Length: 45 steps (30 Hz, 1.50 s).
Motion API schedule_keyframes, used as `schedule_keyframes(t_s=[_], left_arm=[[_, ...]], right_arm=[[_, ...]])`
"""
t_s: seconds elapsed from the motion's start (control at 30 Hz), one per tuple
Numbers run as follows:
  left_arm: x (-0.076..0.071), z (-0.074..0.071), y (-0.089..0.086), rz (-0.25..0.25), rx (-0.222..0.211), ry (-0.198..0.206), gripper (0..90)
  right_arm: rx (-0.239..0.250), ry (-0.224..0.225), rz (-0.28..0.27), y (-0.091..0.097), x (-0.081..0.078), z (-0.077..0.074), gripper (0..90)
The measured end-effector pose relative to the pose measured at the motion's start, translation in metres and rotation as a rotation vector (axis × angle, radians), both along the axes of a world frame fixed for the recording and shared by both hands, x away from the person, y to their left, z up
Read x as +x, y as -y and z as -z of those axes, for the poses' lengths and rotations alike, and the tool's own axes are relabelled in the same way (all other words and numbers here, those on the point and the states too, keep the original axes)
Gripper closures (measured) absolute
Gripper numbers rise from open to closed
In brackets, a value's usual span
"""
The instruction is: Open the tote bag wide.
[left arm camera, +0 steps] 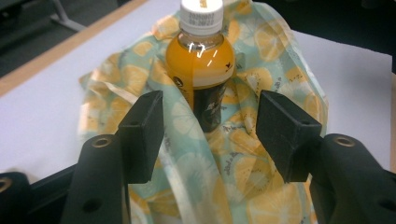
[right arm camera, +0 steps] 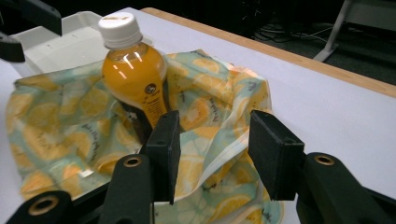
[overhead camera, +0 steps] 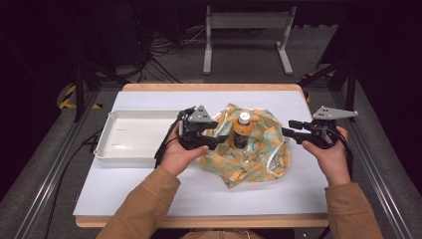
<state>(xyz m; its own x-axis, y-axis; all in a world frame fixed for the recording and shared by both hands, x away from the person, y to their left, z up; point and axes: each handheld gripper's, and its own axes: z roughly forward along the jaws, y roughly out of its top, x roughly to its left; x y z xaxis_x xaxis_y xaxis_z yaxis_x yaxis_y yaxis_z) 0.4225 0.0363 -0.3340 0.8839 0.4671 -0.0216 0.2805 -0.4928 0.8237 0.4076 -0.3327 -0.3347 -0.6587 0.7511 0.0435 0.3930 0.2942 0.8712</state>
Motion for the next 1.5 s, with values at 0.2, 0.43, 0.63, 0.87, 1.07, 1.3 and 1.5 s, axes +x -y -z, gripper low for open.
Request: schedule_keyframes(t_s=[0.2,0.43,0.63,0.87,1.07,1.3,1.5], left_arm=[[0.014,0.013,0.013,-0.039,0.053,-0.004,55.3],[0.036,0.032,0.019,-0.153,0.170,-0.043,85.6],[0.046,0.054,0.021,-0.213,0.222,-0.094,87.4],[0.048,0.070,0.022,-0.246,0.271,-0.136,87.1],[0.050,0.080,0.023,-0.267,0.309,-0.166,86.9],[0.048,0.086,0.023,-0.247,0.322,-0.187,84.4],[0.037,0.080,0.011,-0.187,0.223,-0.162,70.4]], right_arm=[[-0.031,-0.019,0.012,-0.008,0.020,0.009,58.9],[-0.064,-0.026,0.009,-0.015,0.035,0.019,73.1],[-0.100,-0.057,0.003,-0.019,0.044,0.032,77.2],[-0.122,-0.106,-0.005,-0.023,0.052,0.052,79.1],[-0.170,-0.159,-0.002,-0.026,0.055,0.073,79.0],[-0.202,-0.204,0.014,-0.022,0.055,0.079,76.1],[-0.187,-0.168,0.013,-0.017,0.041,0.073,73.0]])
